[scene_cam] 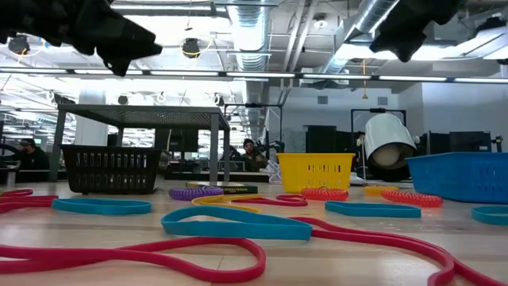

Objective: Pick & Place Office Desk Supplies
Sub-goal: Put the orange spring keychain into the blue bin

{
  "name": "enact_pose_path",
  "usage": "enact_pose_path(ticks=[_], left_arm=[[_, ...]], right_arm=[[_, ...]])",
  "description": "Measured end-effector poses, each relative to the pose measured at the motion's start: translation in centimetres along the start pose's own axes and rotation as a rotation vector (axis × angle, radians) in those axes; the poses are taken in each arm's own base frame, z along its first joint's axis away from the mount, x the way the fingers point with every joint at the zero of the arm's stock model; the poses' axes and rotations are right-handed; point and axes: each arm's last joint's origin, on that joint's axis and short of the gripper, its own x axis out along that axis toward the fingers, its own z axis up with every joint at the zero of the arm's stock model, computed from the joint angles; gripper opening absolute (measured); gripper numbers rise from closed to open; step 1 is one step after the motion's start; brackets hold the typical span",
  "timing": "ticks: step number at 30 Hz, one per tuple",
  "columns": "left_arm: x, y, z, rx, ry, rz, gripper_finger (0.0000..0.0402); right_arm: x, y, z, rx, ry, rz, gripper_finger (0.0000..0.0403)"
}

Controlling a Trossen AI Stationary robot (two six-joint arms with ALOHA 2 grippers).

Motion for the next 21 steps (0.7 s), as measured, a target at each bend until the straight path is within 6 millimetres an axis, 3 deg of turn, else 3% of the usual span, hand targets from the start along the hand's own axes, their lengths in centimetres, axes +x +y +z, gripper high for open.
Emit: enact_pose_path(ticks=[8, 13, 21], left_arm=[[-0.1, 0.1, -0.3, -0.016, 0.037, 0.01, 0.0123], [-0.1, 0.2, -0.5, -0.008, 0.05, 0.027, 0.0123], [-0.1, 0.3, -0.5, -0.008, 0.044, 0.059, 0.0123]], right_arm=[[1.7, 3.1, 0.6, 0.049, 0.144, -0.007, 0.0116], [3.2, 3.8, -0.7, 0.091, 0.241, -0.03, 0.011], [6.8, 4.9, -2.9, 0.174, 0.369, -0.081, 0.0163]])
